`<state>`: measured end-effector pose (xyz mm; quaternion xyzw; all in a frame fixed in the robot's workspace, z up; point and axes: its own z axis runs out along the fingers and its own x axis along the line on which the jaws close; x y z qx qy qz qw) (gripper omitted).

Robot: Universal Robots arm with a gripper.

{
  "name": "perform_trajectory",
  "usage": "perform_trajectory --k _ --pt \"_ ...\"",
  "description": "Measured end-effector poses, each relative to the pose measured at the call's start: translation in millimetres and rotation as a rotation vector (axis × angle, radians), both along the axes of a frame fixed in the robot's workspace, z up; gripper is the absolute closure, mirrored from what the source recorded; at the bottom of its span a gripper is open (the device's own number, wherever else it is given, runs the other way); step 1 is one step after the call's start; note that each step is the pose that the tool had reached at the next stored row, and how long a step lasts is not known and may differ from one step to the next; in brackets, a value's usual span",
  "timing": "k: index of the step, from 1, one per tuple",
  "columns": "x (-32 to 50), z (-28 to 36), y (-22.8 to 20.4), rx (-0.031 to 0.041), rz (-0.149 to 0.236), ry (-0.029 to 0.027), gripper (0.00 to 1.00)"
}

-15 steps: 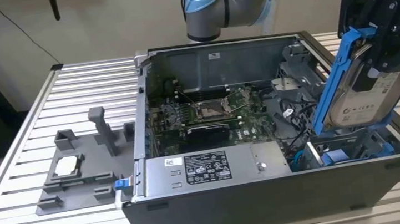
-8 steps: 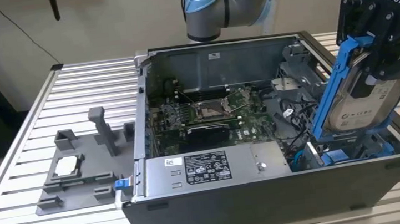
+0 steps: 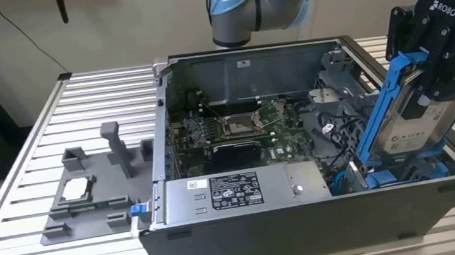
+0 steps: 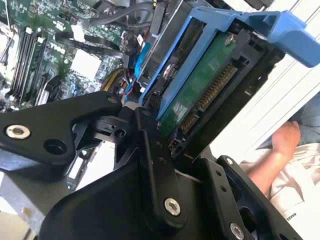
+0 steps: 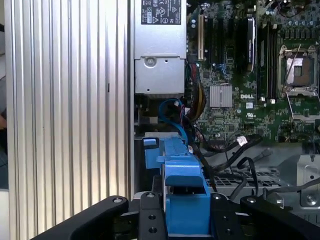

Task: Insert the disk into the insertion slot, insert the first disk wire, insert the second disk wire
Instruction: 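Insert the disk into the insertion slot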

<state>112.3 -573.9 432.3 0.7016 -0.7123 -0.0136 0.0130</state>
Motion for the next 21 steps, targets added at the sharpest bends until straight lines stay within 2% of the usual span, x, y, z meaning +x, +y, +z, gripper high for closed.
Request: perform_trajectory --k 4,6,8,12,13,21 --pt "4.5 -4.9 -0.2 0.0093 0.000 0.0003 0.68" --pt "5.7 -7.1 -0.3 0.0118 0.000 0.0017 0.68" --pt "6.3 -9.0 -0.2 0.0133 0.000 0.0051 0.68" --pt "6.5 -12.2 -0.3 0.0163 0.000 0.0167 0.68" --pt "6.6 -13.3 -0.3 0.0174 0.000 0.0176 0.68" --pt "8.6 -21.2 -0.3 0.0263 -0.001 0.0176 0.68"
